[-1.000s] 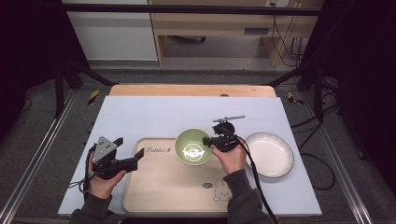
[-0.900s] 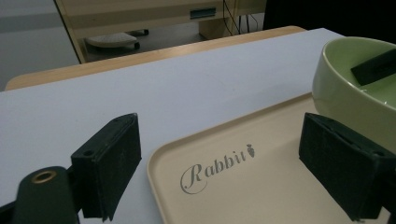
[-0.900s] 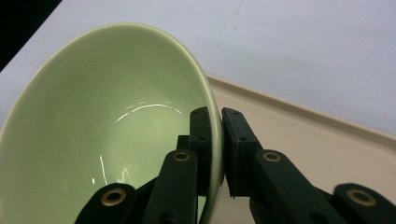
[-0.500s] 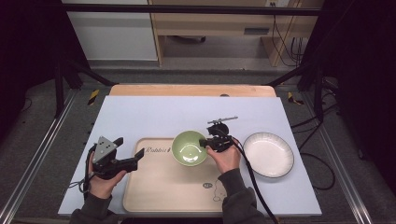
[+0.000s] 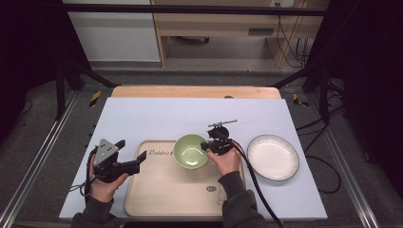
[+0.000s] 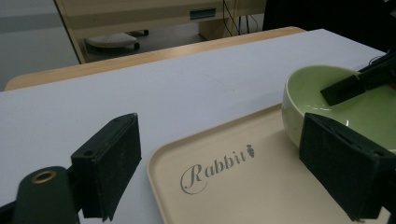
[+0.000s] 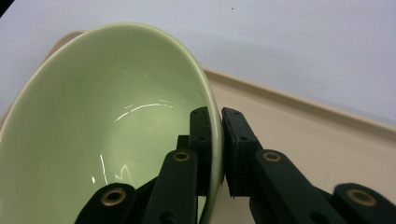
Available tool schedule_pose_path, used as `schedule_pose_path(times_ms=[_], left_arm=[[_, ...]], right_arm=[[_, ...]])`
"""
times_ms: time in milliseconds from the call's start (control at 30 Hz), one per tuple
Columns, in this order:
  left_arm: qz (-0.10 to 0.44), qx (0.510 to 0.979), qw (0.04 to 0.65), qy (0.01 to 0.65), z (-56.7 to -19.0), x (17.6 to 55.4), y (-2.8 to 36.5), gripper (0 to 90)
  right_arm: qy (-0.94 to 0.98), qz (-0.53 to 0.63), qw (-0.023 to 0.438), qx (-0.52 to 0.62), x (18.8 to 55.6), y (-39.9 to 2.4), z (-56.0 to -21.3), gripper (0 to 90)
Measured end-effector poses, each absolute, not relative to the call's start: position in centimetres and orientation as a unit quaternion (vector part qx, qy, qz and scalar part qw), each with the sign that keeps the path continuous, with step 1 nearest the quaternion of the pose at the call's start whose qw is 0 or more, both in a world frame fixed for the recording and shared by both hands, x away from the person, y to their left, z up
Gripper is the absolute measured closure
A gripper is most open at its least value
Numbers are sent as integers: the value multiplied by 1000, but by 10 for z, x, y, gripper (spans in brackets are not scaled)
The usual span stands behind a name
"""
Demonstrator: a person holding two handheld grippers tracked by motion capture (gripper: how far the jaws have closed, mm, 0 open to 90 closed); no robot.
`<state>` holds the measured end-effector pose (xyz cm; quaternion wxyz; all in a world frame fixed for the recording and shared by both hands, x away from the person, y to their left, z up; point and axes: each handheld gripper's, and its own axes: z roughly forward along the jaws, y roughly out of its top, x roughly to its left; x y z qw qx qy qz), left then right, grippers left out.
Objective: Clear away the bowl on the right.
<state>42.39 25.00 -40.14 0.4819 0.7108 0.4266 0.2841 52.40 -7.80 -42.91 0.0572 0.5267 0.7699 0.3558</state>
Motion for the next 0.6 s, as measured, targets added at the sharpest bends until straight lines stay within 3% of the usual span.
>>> schedule_pose_path(times_ms=[600], left_arm=[[283,709,484,427,-401,424,250,126]], right_arm=[[777,340,52,528,527,-71,-441,836]])
